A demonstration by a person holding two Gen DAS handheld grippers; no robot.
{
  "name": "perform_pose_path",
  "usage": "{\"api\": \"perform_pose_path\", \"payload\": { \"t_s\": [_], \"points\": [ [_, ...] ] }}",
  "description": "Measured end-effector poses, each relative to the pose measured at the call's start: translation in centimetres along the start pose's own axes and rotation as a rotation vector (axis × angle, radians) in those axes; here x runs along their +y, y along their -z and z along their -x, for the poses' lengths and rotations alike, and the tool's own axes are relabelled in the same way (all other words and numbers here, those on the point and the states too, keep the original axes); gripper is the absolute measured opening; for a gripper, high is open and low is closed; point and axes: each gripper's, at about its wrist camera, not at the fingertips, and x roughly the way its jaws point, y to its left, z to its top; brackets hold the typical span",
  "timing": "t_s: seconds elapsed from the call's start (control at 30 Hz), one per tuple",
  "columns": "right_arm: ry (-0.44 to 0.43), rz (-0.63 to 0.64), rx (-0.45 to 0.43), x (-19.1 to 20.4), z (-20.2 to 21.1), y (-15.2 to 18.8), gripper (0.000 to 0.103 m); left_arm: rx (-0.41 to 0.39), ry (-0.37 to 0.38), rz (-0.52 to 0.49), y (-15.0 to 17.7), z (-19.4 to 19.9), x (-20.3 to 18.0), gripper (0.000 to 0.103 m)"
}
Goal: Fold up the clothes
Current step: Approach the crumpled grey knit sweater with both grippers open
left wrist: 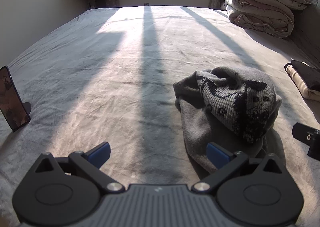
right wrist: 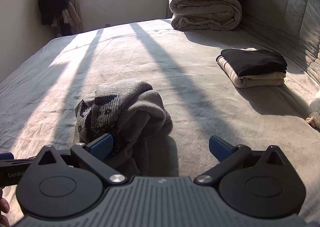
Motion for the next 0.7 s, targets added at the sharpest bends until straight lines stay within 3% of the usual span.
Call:
{"api": "perform_pose_path", "payload": {
  "t_s": [0.7],
  "points": [
    [-0.002, 0.023, 0.018, 0.1, -0.4, 1.0, 0.103, -0.010, 0.002, 0.018, 0.1, 0.1, 0.3, 0.102]
  ]
}}
